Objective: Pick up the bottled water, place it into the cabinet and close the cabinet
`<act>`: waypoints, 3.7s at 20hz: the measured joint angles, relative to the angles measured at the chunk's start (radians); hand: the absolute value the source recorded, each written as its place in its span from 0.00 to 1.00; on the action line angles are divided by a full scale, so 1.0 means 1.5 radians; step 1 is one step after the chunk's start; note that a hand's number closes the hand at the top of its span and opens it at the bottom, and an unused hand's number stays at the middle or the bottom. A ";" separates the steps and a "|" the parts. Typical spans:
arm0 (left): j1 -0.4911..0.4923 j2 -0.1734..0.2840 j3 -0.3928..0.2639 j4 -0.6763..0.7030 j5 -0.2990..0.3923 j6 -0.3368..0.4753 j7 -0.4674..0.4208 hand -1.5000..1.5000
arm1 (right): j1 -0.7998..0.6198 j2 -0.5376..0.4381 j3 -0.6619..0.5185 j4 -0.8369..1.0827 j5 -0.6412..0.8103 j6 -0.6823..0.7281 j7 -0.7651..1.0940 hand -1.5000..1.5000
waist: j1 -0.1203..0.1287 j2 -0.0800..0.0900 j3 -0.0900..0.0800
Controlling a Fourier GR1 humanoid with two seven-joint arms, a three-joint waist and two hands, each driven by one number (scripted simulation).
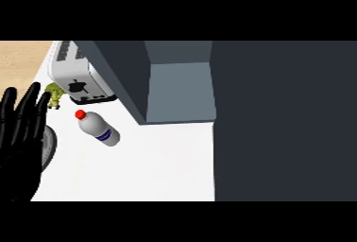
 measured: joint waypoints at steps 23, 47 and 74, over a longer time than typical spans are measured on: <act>-0.095 0.010 -0.039 -0.168 0.236 0.060 0.434 0.00 | 0.262 -0.018 -0.016 -0.197 -0.193 0.127 0.132 0.00 | 0.019 -0.006 -0.011; -0.099 0.059 0.025 -0.177 0.221 0.130 0.512 0.00 | 0.306 -0.011 -0.051 -0.207 -0.229 0.164 0.144 0.00 | 0.017 -0.009 -0.011; -0.024 0.073 0.114 0.192 0.169 -0.098 0.179 0.00 | 0.395 -0.034 -0.133 -0.193 -0.288 0.256 0.064 0.00 | 0.001 -0.005 -0.012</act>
